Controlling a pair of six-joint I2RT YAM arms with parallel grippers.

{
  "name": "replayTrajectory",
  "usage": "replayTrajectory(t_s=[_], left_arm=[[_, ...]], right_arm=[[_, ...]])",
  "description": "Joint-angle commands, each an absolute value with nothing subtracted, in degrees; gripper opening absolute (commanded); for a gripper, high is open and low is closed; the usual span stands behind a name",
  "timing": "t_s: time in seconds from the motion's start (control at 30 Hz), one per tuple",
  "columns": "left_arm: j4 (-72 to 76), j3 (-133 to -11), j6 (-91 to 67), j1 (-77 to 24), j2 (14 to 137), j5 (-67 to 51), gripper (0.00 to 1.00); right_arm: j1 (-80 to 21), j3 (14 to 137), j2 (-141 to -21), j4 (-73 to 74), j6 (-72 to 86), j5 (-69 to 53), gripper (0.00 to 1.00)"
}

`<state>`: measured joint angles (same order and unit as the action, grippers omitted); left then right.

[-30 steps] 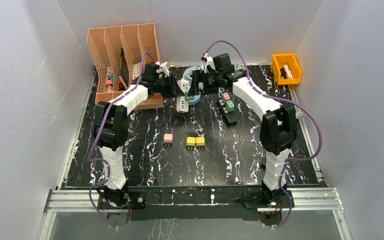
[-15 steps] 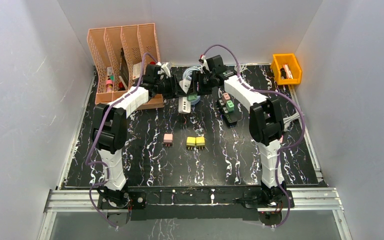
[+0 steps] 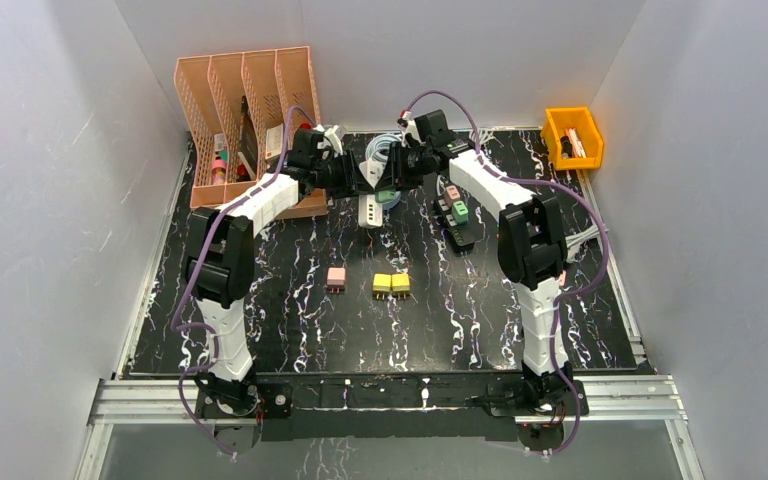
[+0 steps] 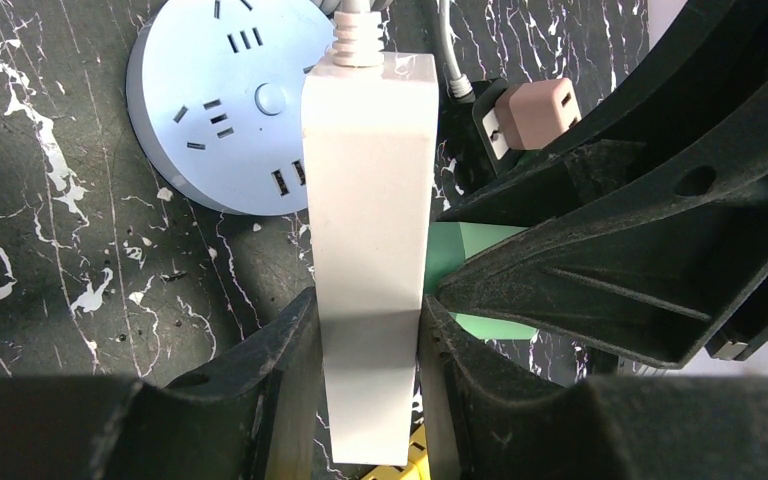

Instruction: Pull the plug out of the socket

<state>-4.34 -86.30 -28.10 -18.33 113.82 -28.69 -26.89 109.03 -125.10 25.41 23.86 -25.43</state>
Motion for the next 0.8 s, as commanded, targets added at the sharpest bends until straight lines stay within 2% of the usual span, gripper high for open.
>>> replayTrajectory(t_s=[0.0,0.07,0.23,0.3,0.4,0.43,0.53,0.57,0.63,0.67,0.77], left_arm=[[-3.9,-88.5,-27.2,-16.9,110.0,-28.2,0.00],[-4.4,-88.4,-27.2,-16.1,110.3,-27.6,0.00],[-6.8,-88.9,-25.4,-14.9,111.1,-24.5,0.00],[-7.5,-89.7,-24.8,-14.9,111.7,-23.9,0.00],[-8.1,-91.3,-24.3,-14.7,112.8,-23.6,0.00],[-8.3,-91.8,-24.2,-14.8,113.3,-23.6,0.00],[-9.5,-93.4,-23.5,-14.8,114.4,-23.6,0.00],[-9.7,-93.6,-23.4,-14.7,114.6,-23.5,0.00],[-9.9,-94.1,-23.1,-14.7,115.1,-23.3,0.00],[-10.2,-94.5,-23.0,-14.7,115.4,-23.2,0.00],[-10.8,-95.5,-22.6,-14.7,116.2,-22.5,0.00]], right_arm=[[-26.4,113.2,-124.1,26.4,20.4,-29.6,0.00],[-26.4,114.9,-123.4,29.1,18.3,-27.4,0.00],[-29.2,118.3,-120.1,36.2,9.9,-7.8,0.00],[-28.4,116.4,-118.1,33.6,9.9,-12.8,0.00],[-24.2,109.5,-116.0,22.4,16.9,-38.2,0.00],[-23.6,108.7,-116.0,21.6,19.0,-38.1,0.00],[-26.9,114.1,-117.0,32.4,12.9,-17.8,0.00],[-27.9,113.9,-116.1,32.4,11.1,-17.1,0.00],[-26.7,108.8,-112.7,24.3,12.8,-31.4,0.00],[-25.7,105.6,-111.0,19.9,16.0,-34.6,0.00],[-28.2,109.0,-110.3,27.0,13.0,-14.1,0.00]])
